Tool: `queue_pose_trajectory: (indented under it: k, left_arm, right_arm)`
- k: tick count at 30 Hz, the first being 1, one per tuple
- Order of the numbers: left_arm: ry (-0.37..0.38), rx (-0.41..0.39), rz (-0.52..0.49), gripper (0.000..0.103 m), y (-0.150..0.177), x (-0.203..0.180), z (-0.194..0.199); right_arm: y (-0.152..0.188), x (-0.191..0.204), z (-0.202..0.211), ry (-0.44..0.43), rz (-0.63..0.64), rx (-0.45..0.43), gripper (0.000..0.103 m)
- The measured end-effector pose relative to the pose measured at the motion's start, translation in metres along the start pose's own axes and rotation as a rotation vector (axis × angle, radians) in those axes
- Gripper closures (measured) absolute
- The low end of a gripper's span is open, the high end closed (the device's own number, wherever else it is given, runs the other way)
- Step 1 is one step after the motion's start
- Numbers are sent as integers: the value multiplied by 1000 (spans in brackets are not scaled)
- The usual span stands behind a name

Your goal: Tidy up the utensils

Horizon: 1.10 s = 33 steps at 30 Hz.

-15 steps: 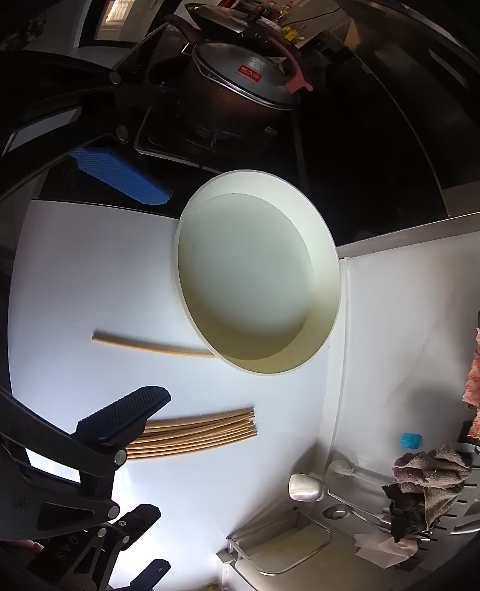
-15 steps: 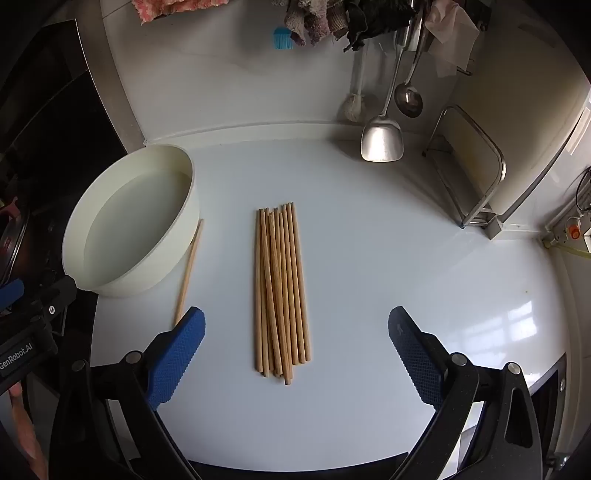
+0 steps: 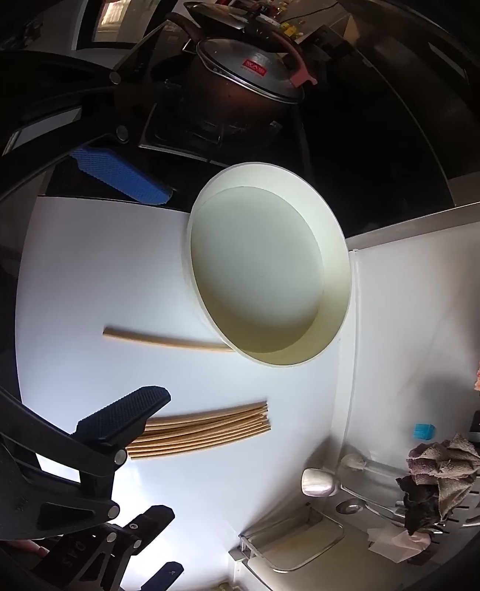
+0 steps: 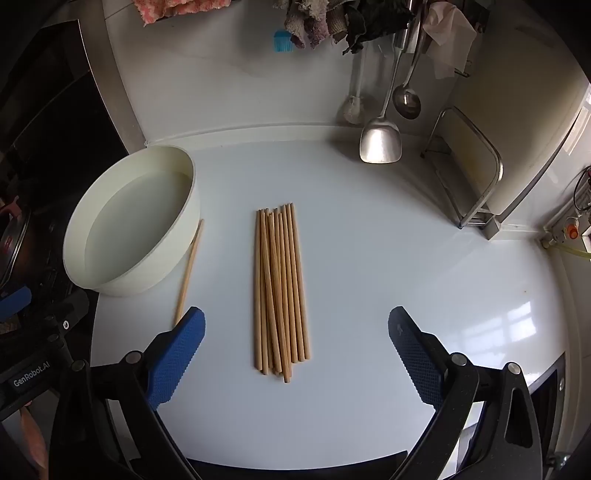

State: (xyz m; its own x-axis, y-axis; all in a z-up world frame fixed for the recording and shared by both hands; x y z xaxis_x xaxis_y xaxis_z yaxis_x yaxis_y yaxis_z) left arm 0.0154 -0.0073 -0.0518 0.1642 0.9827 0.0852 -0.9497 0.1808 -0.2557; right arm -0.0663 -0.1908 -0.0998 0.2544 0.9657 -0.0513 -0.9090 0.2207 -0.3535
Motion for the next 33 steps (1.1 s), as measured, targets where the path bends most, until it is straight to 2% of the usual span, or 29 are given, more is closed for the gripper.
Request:
queue_pose_trajectory:
  k: [33]
  left_arm:
    - [1, -6, -3, 6, 3, 0, 5]
  right_arm:
    - [5, 2, 3, -8, -4, -9, 8]
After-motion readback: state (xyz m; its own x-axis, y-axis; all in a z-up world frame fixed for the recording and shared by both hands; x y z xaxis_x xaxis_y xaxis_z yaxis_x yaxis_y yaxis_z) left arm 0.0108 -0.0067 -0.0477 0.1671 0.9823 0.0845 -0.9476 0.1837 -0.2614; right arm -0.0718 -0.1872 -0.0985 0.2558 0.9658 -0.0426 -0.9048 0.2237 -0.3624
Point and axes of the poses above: each gripper's, at about its wrist camera, not at the fingertips, and z roughly against the way its jaws point, x to its left, y to its underside, the point moved 5 cm from there along -z, roughly the way its jaws point, and after that the axes turned 14 degrees about x, right-handed, at the moved point
